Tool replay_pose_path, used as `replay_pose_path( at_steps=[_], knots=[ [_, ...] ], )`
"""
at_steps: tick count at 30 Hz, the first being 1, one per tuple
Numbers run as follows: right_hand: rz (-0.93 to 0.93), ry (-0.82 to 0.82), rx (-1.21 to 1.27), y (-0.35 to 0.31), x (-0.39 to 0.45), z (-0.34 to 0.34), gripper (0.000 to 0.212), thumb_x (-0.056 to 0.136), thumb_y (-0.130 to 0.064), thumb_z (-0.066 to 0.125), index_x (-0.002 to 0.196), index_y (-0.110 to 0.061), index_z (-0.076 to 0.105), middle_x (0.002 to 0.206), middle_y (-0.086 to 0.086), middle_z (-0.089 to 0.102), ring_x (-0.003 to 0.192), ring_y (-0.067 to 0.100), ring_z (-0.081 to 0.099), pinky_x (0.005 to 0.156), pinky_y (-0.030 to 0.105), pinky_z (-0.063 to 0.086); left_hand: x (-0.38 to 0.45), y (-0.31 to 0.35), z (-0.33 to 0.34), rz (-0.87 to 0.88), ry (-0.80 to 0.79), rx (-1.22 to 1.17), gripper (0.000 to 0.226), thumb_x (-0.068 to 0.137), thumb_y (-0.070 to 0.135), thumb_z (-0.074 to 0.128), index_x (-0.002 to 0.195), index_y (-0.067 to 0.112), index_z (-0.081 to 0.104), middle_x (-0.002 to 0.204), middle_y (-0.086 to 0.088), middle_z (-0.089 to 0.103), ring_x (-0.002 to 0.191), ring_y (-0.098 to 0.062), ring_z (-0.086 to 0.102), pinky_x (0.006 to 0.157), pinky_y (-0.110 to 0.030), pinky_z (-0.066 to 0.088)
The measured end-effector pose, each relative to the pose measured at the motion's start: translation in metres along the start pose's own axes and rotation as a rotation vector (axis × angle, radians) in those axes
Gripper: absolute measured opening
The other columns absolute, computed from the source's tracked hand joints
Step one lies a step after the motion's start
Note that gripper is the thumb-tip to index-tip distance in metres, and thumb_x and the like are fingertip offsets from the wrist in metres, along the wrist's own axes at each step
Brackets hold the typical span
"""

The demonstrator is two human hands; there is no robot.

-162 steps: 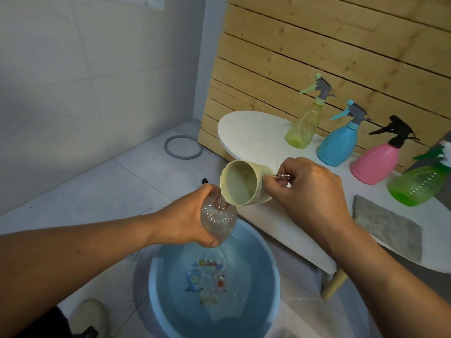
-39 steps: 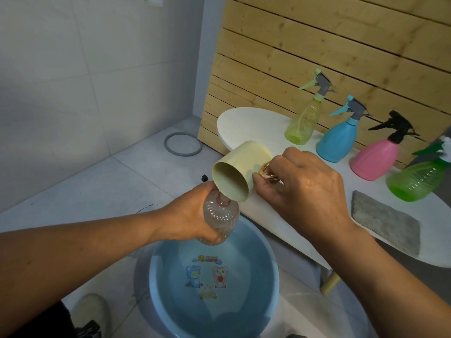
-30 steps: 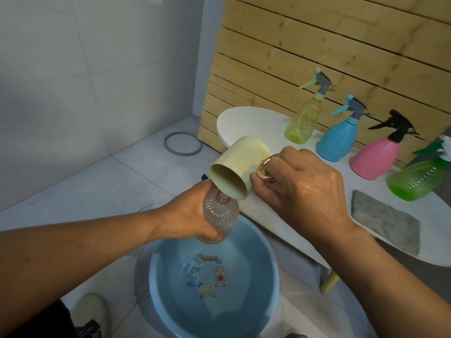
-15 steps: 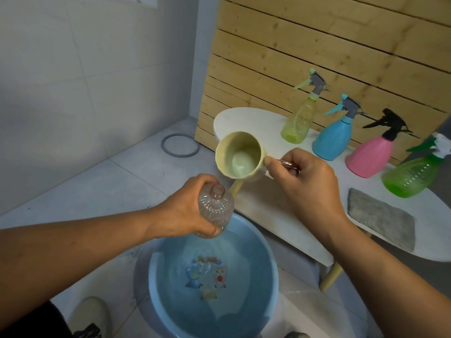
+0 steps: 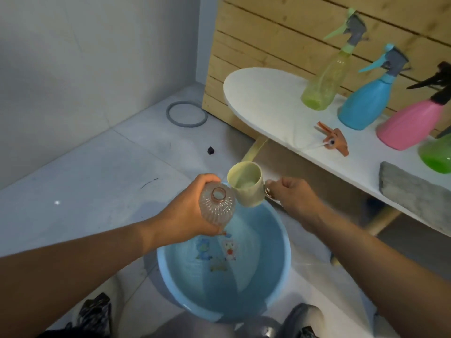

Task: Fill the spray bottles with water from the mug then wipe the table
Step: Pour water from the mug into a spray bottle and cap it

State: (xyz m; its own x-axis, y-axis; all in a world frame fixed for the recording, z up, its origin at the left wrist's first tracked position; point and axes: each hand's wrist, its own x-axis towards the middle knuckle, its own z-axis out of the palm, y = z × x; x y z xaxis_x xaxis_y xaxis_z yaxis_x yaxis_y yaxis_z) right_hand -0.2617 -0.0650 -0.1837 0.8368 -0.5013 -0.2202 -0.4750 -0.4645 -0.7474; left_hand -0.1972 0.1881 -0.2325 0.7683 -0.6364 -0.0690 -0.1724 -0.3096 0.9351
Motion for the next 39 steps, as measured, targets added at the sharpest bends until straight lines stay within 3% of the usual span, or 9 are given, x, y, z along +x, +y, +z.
replay_pose_path(
  at_steps=[3,7,10,13,20,25,29,32,39],
  knots=[
    [0.052,-0.076,-0.222,0.044,0.01,0.032,0.034,0.095,-0.037,0.064,0.073,-0.012,0.062,0.065,0.0,0.058,0.062,0.018,0.052,0.057,0.03,0.039,-0.001,-0.022,0.014,-0.054,0.002,-0.013,0.102,0.056,0.014,0.098,0.132,0.05,0.041,0.123,0.017,0.059,0.107,-0.007,0.065,0.078,-0.026,0.059],
    [-0.011,-0.143,-0.586,0.087,0.013,0.068,0.025,0.097,-0.038,0.053,0.083,-0.021,0.063,0.084,-0.002,0.062,0.084,0.027,0.061,0.066,0.032,0.043,-0.001,-0.043,0.026,-0.092,0.041,-0.004,0.103,0.057,0.012,0.097,0.136,0.046,0.04,0.128,0.017,0.054,0.112,-0.006,0.061,0.081,-0.033,0.062],
    [-0.153,-0.181,-0.841,0.105,0.019,0.09,0.03,0.102,-0.043,0.048,0.112,-0.023,0.067,0.111,0.002,0.063,0.101,0.027,0.065,0.078,0.035,0.049,-0.001,-0.055,0.029,-0.098,0.052,-0.015,0.1,0.058,0.011,0.097,0.135,0.045,0.042,0.124,0.027,0.053,0.113,0.001,0.058,0.081,-0.023,0.059],
    [-0.269,-0.246,-1.038,0.116,0.027,0.105,0.029,0.105,-0.037,0.049,0.126,-0.023,0.063,0.123,0.006,0.059,0.11,0.028,0.063,0.085,0.038,0.052,0.0,-0.065,0.03,-0.113,0.052,-0.012,0.098,0.058,0.008,0.096,0.134,0.042,0.044,0.122,0.031,0.052,0.114,0.002,0.058,0.082,-0.018,0.055],
    [-0.374,-0.294,-1.228,0.125,0.037,0.133,0.022,0.099,-0.021,0.061,0.12,-0.018,0.066,0.121,0.007,0.061,0.108,0.026,0.063,0.082,0.036,0.054,0.005,-0.08,0.03,-0.155,0.039,-0.031,0.101,0.06,0.009,0.098,0.138,0.039,0.042,0.129,0.022,0.052,0.116,0.008,0.054,0.086,-0.013,0.051],
    [-0.148,-0.314,-0.862,0.127,0.042,0.137,0.029,0.103,-0.036,0.055,0.117,-0.015,0.068,0.117,0.009,0.061,0.111,0.031,0.062,0.085,0.035,0.048,0.006,-0.081,0.028,-0.174,0.038,-0.05,0.101,0.06,0.008,0.098,0.137,0.042,0.043,0.128,0.02,0.054,0.115,0.003,0.057,0.084,-0.018,0.055],
    [0.074,-0.277,-0.466,0.135,0.046,0.116,0.029,0.098,-0.036,0.057,0.075,-0.018,0.057,0.082,0.002,0.061,0.085,0.028,0.063,0.067,0.032,0.042,0.006,-0.075,0.022,-0.145,0.037,-0.055,0.1,0.059,0.008,0.098,0.135,0.043,0.043,0.128,0.018,0.054,0.115,-0.002,0.059,0.084,-0.021,0.057],
    [0.204,-0.238,-0.245,0.133,0.039,0.093,0.035,0.092,-0.04,0.064,0.067,-0.017,0.053,0.066,-0.003,0.054,0.062,0.017,0.051,0.057,0.029,0.039,0.007,-0.063,0.014,-0.121,0.034,-0.036,0.101,0.057,0.015,0.099,0.133,0.048,0.042,0.129,0.017,0.055,0.116,-0.006,0.06,0.087,-0.026,0.059],
    [0.2,-0.185,0.032,0.089,0.019,0.046,0.027,0.078,-0.036,0.078,0.069,-0.019,0.06,0.06,-0.005,0.049,0.053,0.011,0.04,0.051,0.023,0.035,0.005,-0.014,-0.008,-0.041,0.076,-0.013,0.098,0.058,0.005,0.099,0.132,0.041,0.045,0.118,0.012,0.063,0.104,-0.002,0.065,0.079,-0.018,0.056]
  ],
)
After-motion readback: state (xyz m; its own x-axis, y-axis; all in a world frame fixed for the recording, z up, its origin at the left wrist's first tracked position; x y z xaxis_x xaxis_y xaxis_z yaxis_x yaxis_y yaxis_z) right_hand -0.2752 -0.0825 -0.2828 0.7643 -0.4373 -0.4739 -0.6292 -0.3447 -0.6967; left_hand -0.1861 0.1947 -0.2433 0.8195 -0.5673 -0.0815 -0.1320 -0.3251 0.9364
